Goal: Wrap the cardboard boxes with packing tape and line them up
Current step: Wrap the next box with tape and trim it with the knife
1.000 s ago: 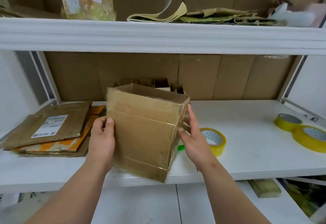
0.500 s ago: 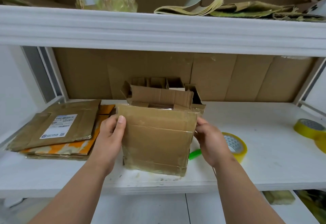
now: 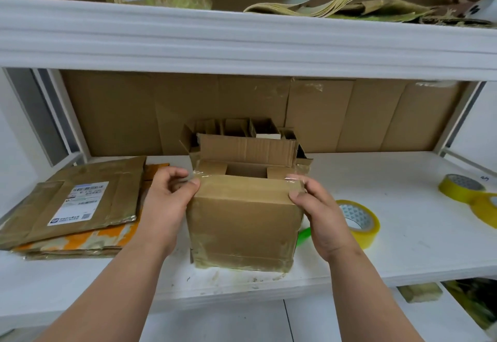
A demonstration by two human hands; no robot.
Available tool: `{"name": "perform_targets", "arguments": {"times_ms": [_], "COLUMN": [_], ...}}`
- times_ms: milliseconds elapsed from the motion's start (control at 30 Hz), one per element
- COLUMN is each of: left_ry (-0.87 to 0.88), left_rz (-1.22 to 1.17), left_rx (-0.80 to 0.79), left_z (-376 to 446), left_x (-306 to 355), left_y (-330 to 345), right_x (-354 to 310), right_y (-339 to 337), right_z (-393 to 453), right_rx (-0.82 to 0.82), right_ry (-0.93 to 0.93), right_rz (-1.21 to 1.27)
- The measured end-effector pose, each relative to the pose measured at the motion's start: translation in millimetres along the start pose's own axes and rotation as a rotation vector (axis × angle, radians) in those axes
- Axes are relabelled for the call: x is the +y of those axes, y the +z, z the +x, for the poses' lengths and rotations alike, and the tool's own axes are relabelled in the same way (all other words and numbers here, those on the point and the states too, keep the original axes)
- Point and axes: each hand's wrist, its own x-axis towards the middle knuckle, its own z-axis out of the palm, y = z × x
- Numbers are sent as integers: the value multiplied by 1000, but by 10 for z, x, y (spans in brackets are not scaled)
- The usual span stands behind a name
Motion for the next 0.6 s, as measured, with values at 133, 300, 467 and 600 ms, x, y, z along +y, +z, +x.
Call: {"name": "perform_targets", "arguments": {"times_ms": [133, 300, 467, 600], "left_ry": [6, -53, -63, -72], "left_rz": [-8, 37, 37, 32], "left_rx": [-114, -209, -268, -241], "left_z": [22, 96, 184, 196], "left_x": [74, 186, 199, 197], "left_y": [-28, -21, -16, -9], "right_x": [-21, -102, -152, -155], "right_y": [40, 40, 9, -33], "right_z": [21, 153, 331, 369], "right_rx": [18, -64, -160, -191], "right_ry": [-51, -15, 62, 51], "right_rz": [-12, -137, -175, -134]}}
